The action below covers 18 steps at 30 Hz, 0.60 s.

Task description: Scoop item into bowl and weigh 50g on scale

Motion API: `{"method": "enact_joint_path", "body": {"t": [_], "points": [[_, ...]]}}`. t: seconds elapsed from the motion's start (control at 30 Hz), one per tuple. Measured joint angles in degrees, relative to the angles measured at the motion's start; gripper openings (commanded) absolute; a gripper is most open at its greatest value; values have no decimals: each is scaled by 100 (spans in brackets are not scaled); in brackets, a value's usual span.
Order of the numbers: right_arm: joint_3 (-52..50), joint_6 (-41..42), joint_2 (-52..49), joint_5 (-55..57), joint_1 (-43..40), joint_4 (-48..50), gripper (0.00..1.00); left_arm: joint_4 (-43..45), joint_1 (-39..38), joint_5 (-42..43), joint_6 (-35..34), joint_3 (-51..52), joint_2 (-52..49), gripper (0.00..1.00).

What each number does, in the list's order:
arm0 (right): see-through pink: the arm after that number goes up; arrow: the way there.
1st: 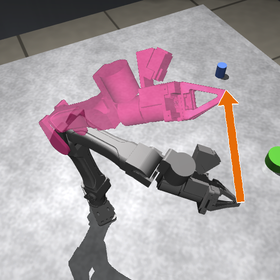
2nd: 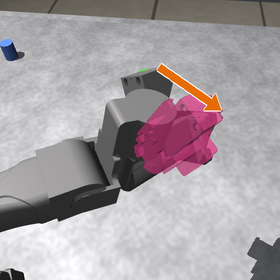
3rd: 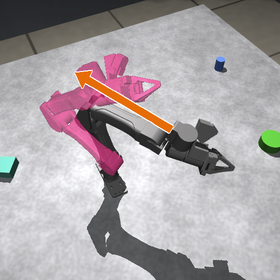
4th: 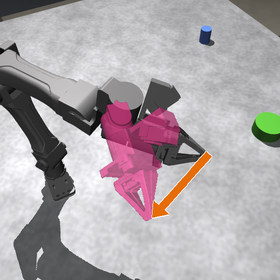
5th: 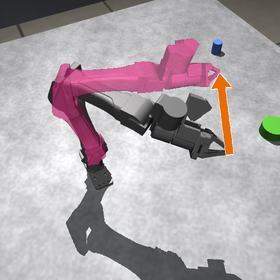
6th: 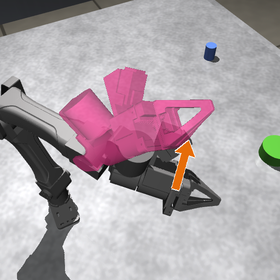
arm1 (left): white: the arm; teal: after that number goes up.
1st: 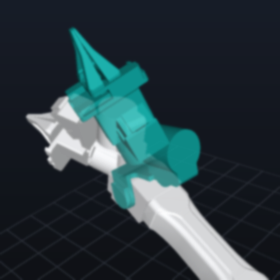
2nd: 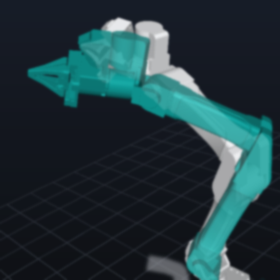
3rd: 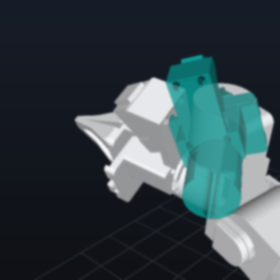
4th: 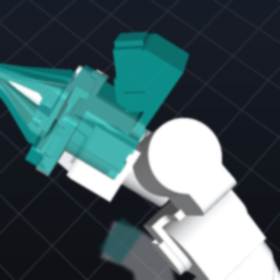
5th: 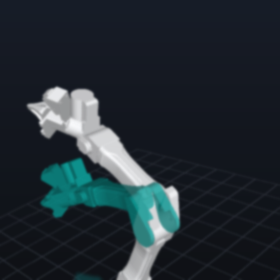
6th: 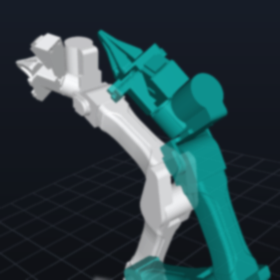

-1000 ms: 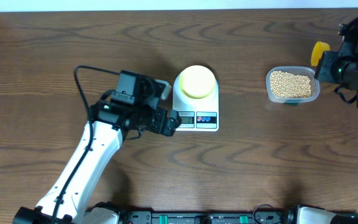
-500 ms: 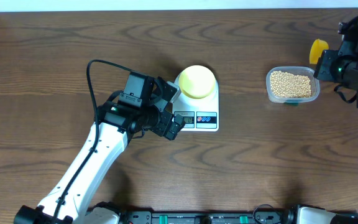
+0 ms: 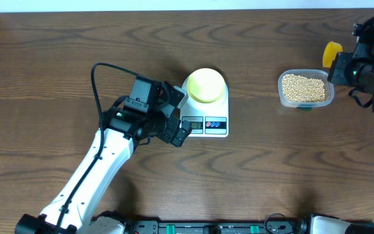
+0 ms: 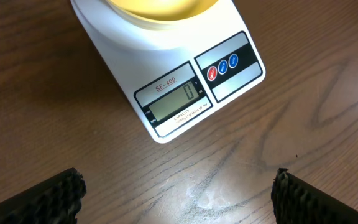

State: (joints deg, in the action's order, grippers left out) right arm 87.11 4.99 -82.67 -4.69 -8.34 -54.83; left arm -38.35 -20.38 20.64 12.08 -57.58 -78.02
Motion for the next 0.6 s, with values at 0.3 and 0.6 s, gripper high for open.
{"method": "enact_joint_path", "body": {"t": [0.3,0.6], "points": [[-4,-24,-37,4,0,-74,1,0,0,0,0,0,0,98],[-313,-94,-667,0,-225,-92,1,0,0,0,0,0,0,98]]}}
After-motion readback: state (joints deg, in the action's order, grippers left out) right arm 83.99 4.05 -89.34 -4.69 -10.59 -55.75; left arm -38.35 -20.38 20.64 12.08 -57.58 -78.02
